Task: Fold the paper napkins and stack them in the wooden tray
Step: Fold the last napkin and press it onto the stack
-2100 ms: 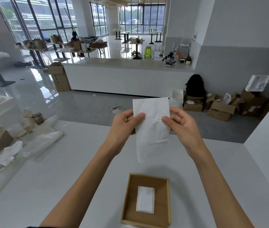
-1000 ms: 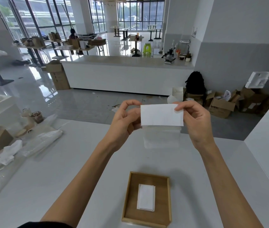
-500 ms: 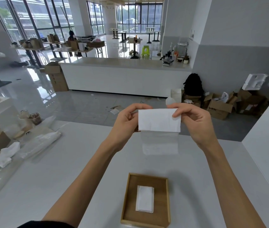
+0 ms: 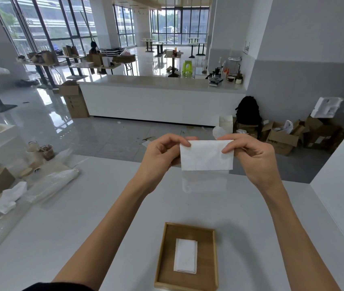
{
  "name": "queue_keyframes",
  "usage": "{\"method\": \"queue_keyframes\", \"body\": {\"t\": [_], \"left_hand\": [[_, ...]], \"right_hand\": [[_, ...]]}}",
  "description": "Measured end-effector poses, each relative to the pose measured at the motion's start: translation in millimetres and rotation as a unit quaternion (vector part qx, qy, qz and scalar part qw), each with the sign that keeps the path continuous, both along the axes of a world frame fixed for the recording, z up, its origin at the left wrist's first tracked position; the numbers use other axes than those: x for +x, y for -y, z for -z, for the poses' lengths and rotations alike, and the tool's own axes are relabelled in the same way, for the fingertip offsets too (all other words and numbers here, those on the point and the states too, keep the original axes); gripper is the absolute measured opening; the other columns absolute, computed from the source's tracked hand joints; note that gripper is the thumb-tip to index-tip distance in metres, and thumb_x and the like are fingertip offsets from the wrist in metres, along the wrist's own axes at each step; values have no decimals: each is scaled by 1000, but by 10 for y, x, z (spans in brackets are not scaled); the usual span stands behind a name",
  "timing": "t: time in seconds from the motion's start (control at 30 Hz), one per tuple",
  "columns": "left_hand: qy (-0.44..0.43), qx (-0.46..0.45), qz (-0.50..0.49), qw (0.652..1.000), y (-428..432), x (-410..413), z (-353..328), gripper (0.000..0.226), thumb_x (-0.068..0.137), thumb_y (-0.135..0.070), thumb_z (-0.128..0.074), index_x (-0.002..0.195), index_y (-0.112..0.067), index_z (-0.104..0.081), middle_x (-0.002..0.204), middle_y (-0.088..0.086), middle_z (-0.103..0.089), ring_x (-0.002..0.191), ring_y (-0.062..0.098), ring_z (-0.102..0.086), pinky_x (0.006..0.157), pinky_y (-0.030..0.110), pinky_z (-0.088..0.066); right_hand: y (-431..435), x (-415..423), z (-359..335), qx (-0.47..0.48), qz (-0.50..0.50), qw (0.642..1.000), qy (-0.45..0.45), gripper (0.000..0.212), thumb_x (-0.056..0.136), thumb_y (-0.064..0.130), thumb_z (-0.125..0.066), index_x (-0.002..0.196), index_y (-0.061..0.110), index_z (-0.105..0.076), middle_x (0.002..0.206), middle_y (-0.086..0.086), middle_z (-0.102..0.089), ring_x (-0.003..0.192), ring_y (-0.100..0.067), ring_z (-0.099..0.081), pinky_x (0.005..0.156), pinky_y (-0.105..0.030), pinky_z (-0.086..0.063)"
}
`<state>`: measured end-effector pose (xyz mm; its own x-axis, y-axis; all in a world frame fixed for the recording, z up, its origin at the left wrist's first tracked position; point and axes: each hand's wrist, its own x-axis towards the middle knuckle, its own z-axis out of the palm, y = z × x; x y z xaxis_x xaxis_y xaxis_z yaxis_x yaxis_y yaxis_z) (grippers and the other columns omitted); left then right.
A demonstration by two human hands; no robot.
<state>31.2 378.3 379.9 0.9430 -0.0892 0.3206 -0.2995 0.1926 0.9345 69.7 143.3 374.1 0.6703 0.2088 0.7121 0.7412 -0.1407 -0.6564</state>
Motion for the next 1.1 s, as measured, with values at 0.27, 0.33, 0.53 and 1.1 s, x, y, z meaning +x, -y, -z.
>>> {"method": "queue_keyframes", "body": {"t": [0.27,0.33,0.53,1.1], "left_hand": [[-35,-29,15,999,-8,29,4,26,103,1,-38,97,-13,-59,118,9,-75,90,23,-69,72,31,-56],[-36,-12,2,999,5,26,13,18,104,-3,-45,105,-15,-59,116,6,-76,91,20,-70,75,31,-57],[-21,55,-58,997,36,31,13,21,97,2,-58,106,-15,-66,112,3,-77,90,16,-72,76,31,-58],[-70,-24,9,997,-28,23,109,30,100,-13,-61,130,-12,-57,104,9,-78,92,22,-74,80,32,-60]], "right_hand": [[36,-1,1,-76,39,994,74,40,86,-22,-59,91,15,-74,109,8,-69,105,3,-64,89,-18,-54],[38,7,9,-86,44,993,75,41,86,-22,-59,92,15,-74,109,10,-68,105,5,-63,88,-17,-54],[2,-11,24,-94,47,994,32,48,90,-22,-53,89,20,-75,121,5,-69,116,-7,-65,98,-24,-51],[-215,-26,112,129,-68,941,-306,25,92,14,-71,116,21,-69,110,-3,-79,98,-19,-76,76,-28,-61]]}}
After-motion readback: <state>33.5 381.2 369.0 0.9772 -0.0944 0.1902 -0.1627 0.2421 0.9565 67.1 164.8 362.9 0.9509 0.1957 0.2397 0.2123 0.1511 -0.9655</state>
